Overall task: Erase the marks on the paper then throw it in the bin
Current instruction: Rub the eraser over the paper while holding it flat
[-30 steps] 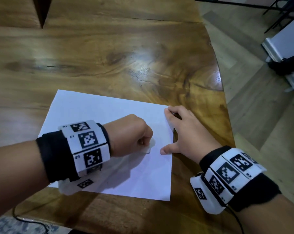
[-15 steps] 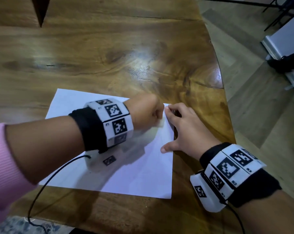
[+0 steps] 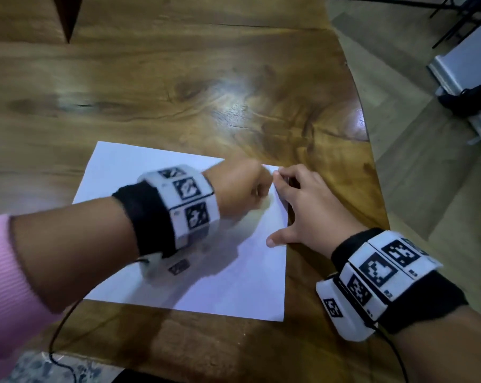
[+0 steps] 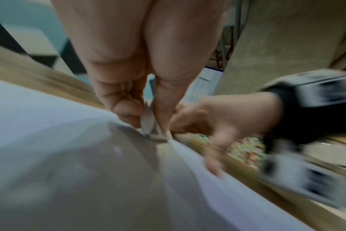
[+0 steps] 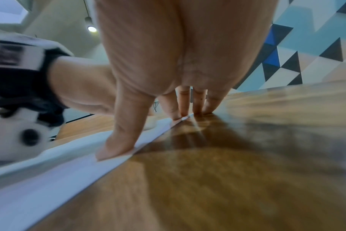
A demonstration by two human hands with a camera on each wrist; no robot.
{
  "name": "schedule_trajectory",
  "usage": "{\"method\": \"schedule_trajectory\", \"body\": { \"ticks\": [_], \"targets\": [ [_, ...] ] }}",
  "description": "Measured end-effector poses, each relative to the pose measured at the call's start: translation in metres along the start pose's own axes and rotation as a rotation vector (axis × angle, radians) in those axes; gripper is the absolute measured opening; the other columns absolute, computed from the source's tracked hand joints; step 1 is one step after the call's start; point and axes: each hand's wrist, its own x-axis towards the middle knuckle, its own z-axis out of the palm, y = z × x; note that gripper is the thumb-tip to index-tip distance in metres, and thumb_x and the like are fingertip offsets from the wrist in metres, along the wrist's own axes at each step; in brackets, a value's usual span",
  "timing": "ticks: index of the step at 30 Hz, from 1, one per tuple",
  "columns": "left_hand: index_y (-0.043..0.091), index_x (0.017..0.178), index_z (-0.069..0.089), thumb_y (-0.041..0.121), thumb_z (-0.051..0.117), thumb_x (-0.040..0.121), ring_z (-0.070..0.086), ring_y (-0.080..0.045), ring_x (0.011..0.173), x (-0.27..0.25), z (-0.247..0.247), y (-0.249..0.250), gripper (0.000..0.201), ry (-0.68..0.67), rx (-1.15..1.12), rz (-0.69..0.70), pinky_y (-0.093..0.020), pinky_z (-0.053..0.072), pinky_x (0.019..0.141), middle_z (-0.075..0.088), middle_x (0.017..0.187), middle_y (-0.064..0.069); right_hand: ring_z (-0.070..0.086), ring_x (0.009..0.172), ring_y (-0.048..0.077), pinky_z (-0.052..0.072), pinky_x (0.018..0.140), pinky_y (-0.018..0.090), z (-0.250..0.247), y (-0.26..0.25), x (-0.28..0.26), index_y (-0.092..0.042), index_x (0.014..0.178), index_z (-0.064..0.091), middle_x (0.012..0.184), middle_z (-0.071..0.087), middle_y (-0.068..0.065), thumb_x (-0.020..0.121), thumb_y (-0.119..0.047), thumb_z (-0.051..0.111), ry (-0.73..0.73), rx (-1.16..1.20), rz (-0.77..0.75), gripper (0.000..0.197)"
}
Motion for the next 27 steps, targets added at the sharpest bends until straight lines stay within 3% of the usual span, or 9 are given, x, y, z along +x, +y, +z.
{"method": "schedule_trajectory", "body": {
  "ticks": [2, 4, 10, 13, 15, 18, 21, 24, 27],
  "targets": [
    [0.012, 0.072, 0.063, 0.012, 0.058, 0.079, 0.040, -0.015, 0.061, -0.025, 0.012, 0.001, 0.009, -0.141, 0.011, 0.124, -0.019, 0.024, 0.051, 0.042, 0.055, 0.011, 0.016, 0.131, 0.012, 0.019, 0.110, 0.020, 0.000, 0.000, 0.000, -0.014, 0.149, 0.015, 0.144, 0.014, -0.007, 0.063, -0.048, 0.079, -0.003, -0.006, -0.002, 0.113],
    [0.015, 0.076, 0.065, 0.016, 0.059, 0.080, 0.042, -0.013, 0.064, -0.036, 0.017, -0.002, 0.007, -0.201, 0.002, 0.151, -0.017, 0.027, 0.054, 0.056, 0.067, 0.004, 0.015, 0.132, 0.012, 0.018, 0.112, 0.019, 0.000, 0.000, -0.001, -0.014, 0.149, 0.013, 0.145, 0.013, -0.007, 0.063, -0.048, 0.078, -0.009, -0.013, -0.006, 0.113],
    [0.009, 0.088, 0.066, 0.012, 0.063, 0.078, 0.046, -0.014, 0.072, 0.011, -0.001, -0.003, 0.012, 0.046, -0.043, -0.054, -0.018, 0.022, 0.055, 0.052, 0.075, 0.003, 0.013, 0.133, 0.013, 0.020, 0.109, 0.021, -0.001, -0.003, -0.003, -0.015, 0.149, 0.009, 0.144, 0.010, -0.006, 0.060, -0.052, 0.078, -0.040, -0.071, -0.010, 0.119],
    [0.011, 0.080, 0.065, 0.011, 0.059, 0.078, 0.043, -0.015, 0.068, -0.013, 0.009, 0.000, 0.006, -0.041, -0.003, 0.051, -0.018, 0.021, 0.056, 0.050, 0.070, 0.003, 0.011, 0.134, 0.014, 0.022, 0.110, 0.022, -0.002, -0.002, -0.004, -0.015, 0.149, 0.006, 0.145, 0.007, -0.006, 0.058, -0.053, 0.080, -0.052, -0.089, -0.015, 0.123],
    [0.013, 0.076, 0.065, 0.013, 0.057, 0.078, 0.043, -0.015, 0.066, -0.032, 0.018, 0.003, 0.008, -0.133, 0.019, 0.142, -0.020, 0.026, 0.060, 0.055, 0.070, 0.000, 0.008, 0.135, 0.014, 0.022, 0.112, 0.024, -0.001, -0.002, -0.005, -0.015, 0.149, 0.005, 0.146, 0.005, -0.007, 0.055, -0.053, 0.081, -0.061, -0.091, -0.019, 0.126],
    [0.014, 0.086, 0.067, 0.014, 0.057, 0.079, 0.044, -0.014, 0.069, -0.019, 0.011, 0.003, 0.012, -0.108, 0.007, 0.084, -0.019, 0.025, 0.060, 0.063, 0.079, -0.002, 0.008, 0.135, 0.013, 0.023, 0.112, 0.025, -0.001, -0.001, -0.005, -0.017, 0.148, 0.007, 0.146, 0.005, -0.008, 0.053, -0.053, 0.082, -0.062, -0.086, -0.014, 0.126],
    [0.011, 0.089, 0.066, 0.014, 0.058, 0.079, 0.043, -0.016, 0.068, 0.002, 0.006, 0.007, 0.013, 0.012, -0.006, -0.003, -0.019, 0.020, 0.056, 0.051, 0.068, 0.002, 0.009, 0.134, 0.013, 0.023, 0.110, 0.025, -0.001, -0.001, -0.005, -0.019, 0.147, 0.015, 0.146, 0.006, -0.008, 0.053, -0.053, 0.082, -0.054, -0.076, -0.011, 0.120],
    [0.010, 0.075, 0.065, 0.011, 0.055, 0.079, 0.044, -0.020, 0.064, -0.020, 0.017, 0.008, 0.011, -0.098, 0.001, 0.109, -0.021, 0.025, 0.060, 0.052, 0.062, 0.000, 0.010, 0.134, 0.014, 0.023, 0.111, 0.025, -0.001, -0.001, -0.004, -0.017, 0.148, 0.011, 0.146, 0.007, -0.007, 0.054, -0.052, 0.082, -0.059, -0.084, -0.009, 0.123],
    [0.009, 0.072, 0.066, 0.011, 0.058, 0.079, 0.050, -0.022, 0.065, -0.041, 0.024, 0.008, 0.011, -0.185, -0.041, 0.198, -0.024, 0.033, 0.062, 0.064, 0.072, -0.010, 0.010, 0.134, 0.014, 0.023, 0.112, 0.024, 0.000, -0.001, -0.004, -0.015, 0.148, 0.008, 0.145, 0.006, -0.007, 0.054, -0.052, 0.082, -0.056, -0.081, -0.014, 0.125]
  ]
}}
